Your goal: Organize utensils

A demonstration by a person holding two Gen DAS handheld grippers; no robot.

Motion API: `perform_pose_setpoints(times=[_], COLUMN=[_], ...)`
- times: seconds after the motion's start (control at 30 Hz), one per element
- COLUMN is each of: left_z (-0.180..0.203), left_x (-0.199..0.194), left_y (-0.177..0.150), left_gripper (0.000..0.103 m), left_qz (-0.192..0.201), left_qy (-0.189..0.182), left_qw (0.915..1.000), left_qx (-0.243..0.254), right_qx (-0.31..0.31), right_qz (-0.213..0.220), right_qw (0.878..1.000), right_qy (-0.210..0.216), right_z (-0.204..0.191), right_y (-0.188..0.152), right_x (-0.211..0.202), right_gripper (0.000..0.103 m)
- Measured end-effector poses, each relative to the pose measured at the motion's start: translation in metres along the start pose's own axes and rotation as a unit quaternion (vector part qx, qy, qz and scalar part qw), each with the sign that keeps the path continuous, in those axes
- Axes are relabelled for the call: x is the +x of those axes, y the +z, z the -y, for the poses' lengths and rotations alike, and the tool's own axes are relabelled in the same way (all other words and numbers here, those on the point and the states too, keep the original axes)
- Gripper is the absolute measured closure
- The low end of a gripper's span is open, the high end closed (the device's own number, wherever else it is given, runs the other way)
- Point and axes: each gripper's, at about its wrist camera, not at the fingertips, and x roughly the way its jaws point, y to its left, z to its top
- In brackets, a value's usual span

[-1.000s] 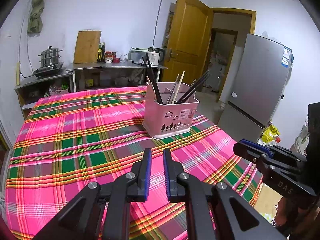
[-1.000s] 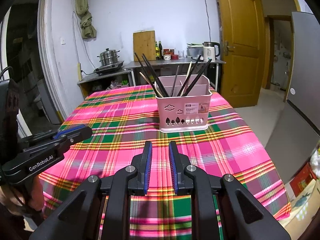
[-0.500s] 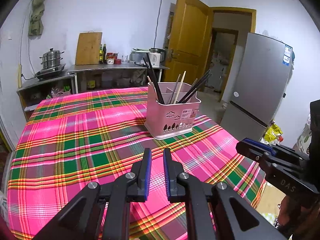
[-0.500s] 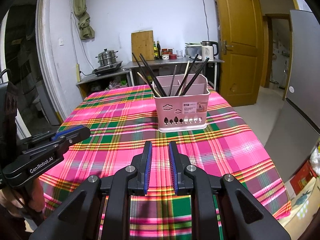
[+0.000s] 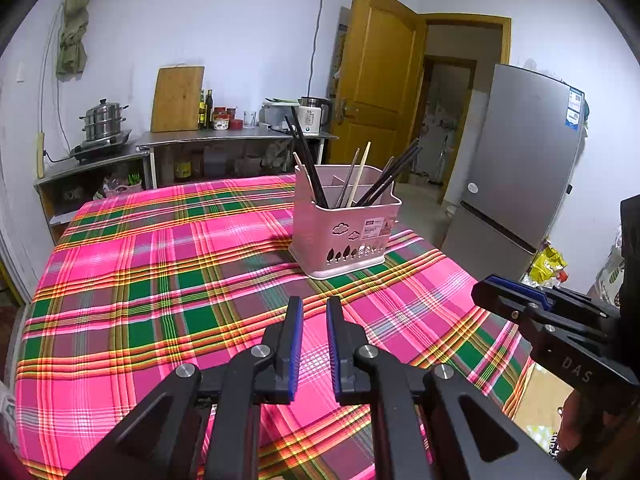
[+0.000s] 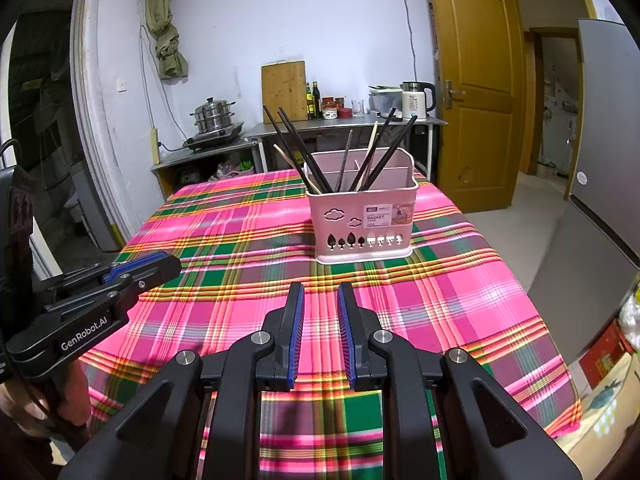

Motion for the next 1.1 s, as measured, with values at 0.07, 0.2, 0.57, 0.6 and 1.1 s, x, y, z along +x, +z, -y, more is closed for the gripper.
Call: perform_pose_setpoints(times=[0.07, 0.2, 0.57, 0.6, 1.1], left_z=[0.0007, 0.0002, 0.0012, 0.0003, 0.0013], left_x=[0.0002, 0.0002, -0.001, -0.0014, -0.0014], left_y=[-0.0002, -0.0003, -0.0003, 0.0, -0.0014], left_gripper=[0.092, 0.092, 0.092, 0.092, 0.092], left_qz=[0.0, 0.0, 0.001, 0.001, -0.002], left_qy=[0.0, -0.001, 0.001, 0.0, 0.001], left_qw=[1.0, 1.0, 1.0, 1.0, 1.0], left_qx=[0.0, 0.0, 0.001, 0.001, 0.002], right_qx=[0.0, 0.0, 0.001, 0.001, 0.001], right_qz=[-0.001, -0.001, -0.003, -0.003, -0.003], right_qw=[1.0, 1.0, 1.0, 1.0, 1.0], right_qy=[0.0, 0.0, 0.0, 0.0, 0.001], right_z=[-0.0004, -0.0008, -0.0014, -0.0015, -0.002], right_y=[-0.0008, -0.0013, -0.0022, -0.0024, -0.0023], right_x=[-0.0003, -0.0006, -0.0008, -0.0012, -0.0015], right_gripper=[0.086, 0.085, 0.085, 0.085, 0.085])
